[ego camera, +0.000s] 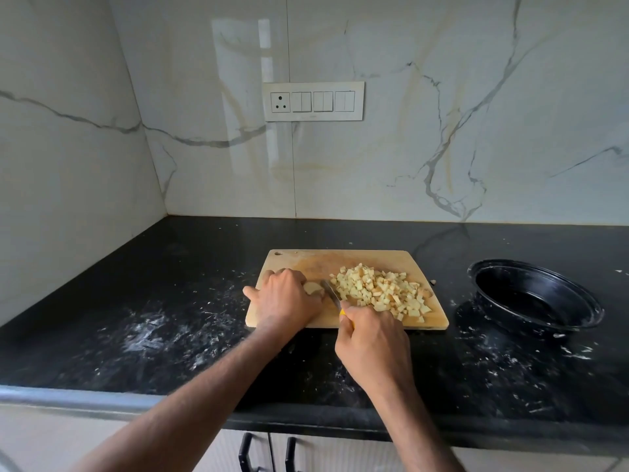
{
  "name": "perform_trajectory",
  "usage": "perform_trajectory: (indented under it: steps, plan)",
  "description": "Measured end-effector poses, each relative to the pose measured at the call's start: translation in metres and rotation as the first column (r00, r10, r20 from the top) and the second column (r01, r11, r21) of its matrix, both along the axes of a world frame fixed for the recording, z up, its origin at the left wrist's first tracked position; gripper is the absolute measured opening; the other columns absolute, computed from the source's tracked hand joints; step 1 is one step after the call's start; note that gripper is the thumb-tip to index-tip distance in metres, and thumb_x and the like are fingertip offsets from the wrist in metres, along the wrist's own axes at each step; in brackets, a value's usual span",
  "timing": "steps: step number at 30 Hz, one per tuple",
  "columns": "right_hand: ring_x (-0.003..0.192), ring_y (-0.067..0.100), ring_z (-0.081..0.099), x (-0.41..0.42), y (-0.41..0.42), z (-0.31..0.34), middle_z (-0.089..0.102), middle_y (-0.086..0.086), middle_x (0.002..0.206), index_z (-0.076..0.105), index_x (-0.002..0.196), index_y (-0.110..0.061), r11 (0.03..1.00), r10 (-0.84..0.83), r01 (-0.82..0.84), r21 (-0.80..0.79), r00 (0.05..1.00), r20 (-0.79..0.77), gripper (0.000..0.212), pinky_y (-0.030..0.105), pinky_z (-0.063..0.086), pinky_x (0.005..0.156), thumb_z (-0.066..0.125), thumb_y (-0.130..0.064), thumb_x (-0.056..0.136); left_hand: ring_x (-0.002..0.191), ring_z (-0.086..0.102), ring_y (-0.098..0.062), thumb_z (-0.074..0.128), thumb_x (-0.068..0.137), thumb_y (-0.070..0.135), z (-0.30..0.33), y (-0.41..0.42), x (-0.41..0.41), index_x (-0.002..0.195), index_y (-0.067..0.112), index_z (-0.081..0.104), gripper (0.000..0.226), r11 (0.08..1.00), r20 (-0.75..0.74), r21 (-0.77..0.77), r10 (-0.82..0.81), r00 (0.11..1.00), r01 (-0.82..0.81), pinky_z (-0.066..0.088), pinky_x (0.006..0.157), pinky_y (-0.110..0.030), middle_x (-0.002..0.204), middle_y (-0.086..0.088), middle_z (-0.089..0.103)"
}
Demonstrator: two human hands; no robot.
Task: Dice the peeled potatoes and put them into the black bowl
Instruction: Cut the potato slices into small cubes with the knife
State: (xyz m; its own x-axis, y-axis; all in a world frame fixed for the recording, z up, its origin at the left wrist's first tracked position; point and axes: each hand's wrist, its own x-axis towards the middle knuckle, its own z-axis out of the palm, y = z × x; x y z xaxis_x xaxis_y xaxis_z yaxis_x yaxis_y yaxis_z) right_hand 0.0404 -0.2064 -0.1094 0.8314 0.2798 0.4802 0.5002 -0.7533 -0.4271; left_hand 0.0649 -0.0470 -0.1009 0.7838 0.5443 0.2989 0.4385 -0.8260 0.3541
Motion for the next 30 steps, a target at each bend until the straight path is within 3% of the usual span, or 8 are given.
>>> perform_trajectory:
  steps: [5,9,12,16,19,23,26,30]
  plan:
    - [0.067,0.007,0.068,0.0,0.0,0.001,0.076,-0.01,0.087,0.069,0.124,-0.029,1.0,0.009,-0.009,-0.003,1.0,-0.013,0.03,0.005,0.028,0.048,0.056,-0.032,0.097,0.096,0.052,-0.011,0.068,0.079,0.054,0.008,0.016,0.007,0.1,0.036,0.073,0.029,0.991,-0.011,-0.036,-0.128,0.992,0.127,0.03,0.103,-0.058,0.096,0.017,0.067]
    - [0.063,0.005,0.065,-0.002,0.0,0.001,0.076,-0.011,0.089,0.069,0.125,-0.028,0.999,0.031,-0.031,-0.015,1.0,0.001,0.03,0.004,0.026,0.045,0.056,-0.032,0.098,0.095,0.054,-0.008,0.074,0.079,0.046,0.02,0.035,0.012,0.101,0.035,0.075,0.024,0.951,-0.049,-0.033,-0.309,0.95,0.308,0.032,0.101,-0.054,0.083,0.024,0.062]
    - [0.06,0.007,0.065,-0.001,0.001,0.0,0.076,-0.011,0.088,0.069,0.124,-0.027,0.999,0.036,-0.036,-0.024,0.999,0.005,0.029,0.004,0.027,0.045,0.055,-0.031,0.098,0.09,0.057,-0.008,0.077,0.076,0.046,0.015,0.043,0.013,0.096,0.031,0.077,0.026,0.919,0.008,-0.105,-0.382,0.924,0.381,0.038,0.098,-0.051,0.083,0.019,0.065]
    - [0.045,0.008,0.047,-0.003,0.004,-0.003,0.067,-0.007,0.065,0.07,0.124,-0.022,0.992,0.066,-0.061,-0.115,0.997,0.042,0.03,0.009,0.027,0.041,0.052,-0.027,0.1,0.093,0.058,-0.01,0.078,0.071,0.052,0.002,0.043,0.01,0.096,0.034,0.077,0.031,0.929,0.143,-0.133,-0.327,0.934,0.346,0.041,0.096,-0.047,0.084,0.02,0.065]
    - [0.043,0.007,0.045,-0.002,0.005,-0.003,0.068,-0.005,0.064,0.064,0.132,-0.021,0.989,0.063,-0.051,-0.14,0.995,0.077,0.035,0.009,0.026,0.041,0.053,-0.023,0.099,0.095,0.059,-0.013,0.081,0.071,0.051,0.0,0.042,0.008,0.098,0.033,0.078,0.032,0.934,0.175,-0.124,-0.313,0.934,0.336,0.043,0.096,-0.047,0.079,0.022,0.062]
    - [0.045,0.009,0.051,0.0,0.01,-0.003,0.063,-0.002,0.06,0.062,0.135,-0.019,0.982,0.049,-0.037,-0.185,0.997,0.062,0.038,0.019,0.045,0.043,0.056,-0.018,0.098,0.101,0.057,-0.013,0.081,0.075,0.049,-0.001,0.042,0.008,0.103,0.031,0.077,0.033,0.943,0.169,-0.118,-0.291,0.942,0.312,0.036,0.094,-0.042,0.083,0.021,0.061]
    - [0.047,0.012,0.047,-0.002,0.011,-0.005,0.063,0.0,0.063,0.058,0.139,-0.018,0.97,0.071,-0.049,-0.236,0.994,0.083,0.044,0.021,0.043,0.045,0.058,-0.013,0.095,0.097,0.056,-0.01,0.08,0.076,0.045,-0.001,0.041,0.008,0.103,0.029,0.077,0.031,0.942,0.179,-0.117,-0.292,0.94,0.315,0.03,0.088,-0.037,0.084,0.019,0.062]
    - [0.054,0.012,0.051,-0.005,0.01,-0.002,0.067,0.001,0.071,0.054,0.143,-0.02,0.972,0.083,-0.064,-0.227,0.994,0.078,0.045,0.024,0.051,0.054,0.054,-0.016,0.098,0.093,0.059,-0.011,0.081,0.076,0.043,0.001,0.043,0.005,0.099,0.025,0.078,0.029,0.93,0.186,-0.13,-0.318,0.93,0.344,0.037,0.092,-0.038,0.082,0.016,0.065]
